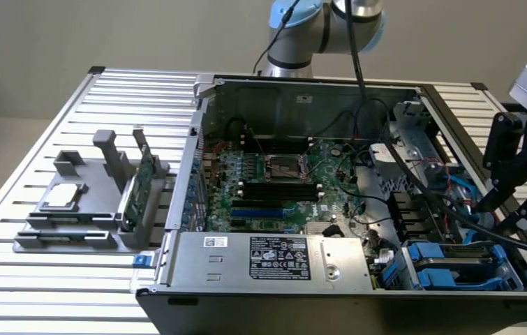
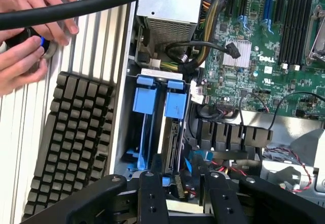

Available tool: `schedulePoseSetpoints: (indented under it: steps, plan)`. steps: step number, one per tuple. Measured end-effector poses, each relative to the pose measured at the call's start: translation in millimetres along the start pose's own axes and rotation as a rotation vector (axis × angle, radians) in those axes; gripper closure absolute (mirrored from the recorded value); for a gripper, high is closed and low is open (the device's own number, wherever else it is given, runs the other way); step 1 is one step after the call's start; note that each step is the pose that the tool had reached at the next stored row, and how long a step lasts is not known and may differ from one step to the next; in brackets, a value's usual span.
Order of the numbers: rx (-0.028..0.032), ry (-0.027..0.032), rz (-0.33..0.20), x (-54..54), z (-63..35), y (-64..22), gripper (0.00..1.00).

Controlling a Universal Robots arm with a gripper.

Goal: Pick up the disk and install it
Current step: 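Insert the first disk wire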

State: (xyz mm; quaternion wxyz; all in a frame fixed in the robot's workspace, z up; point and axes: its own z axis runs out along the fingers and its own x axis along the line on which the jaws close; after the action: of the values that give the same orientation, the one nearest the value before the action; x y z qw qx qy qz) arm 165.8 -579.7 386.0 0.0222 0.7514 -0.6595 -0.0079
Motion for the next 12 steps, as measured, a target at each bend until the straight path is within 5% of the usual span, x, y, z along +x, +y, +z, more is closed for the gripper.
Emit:
schedulePoseSetpoints:
  steps: [5,8,12]
  plan:
    - [0.0023,-0.016,-0.008,0.5,-1.4,-3.3,0.64]
    - [0.0027,-0.0179,-0.01,0.5,-1.4,-4.0,0.73]
    - [0.0029,-0.0202,-0.011,0.8,-1.5,-5.9,0.73]
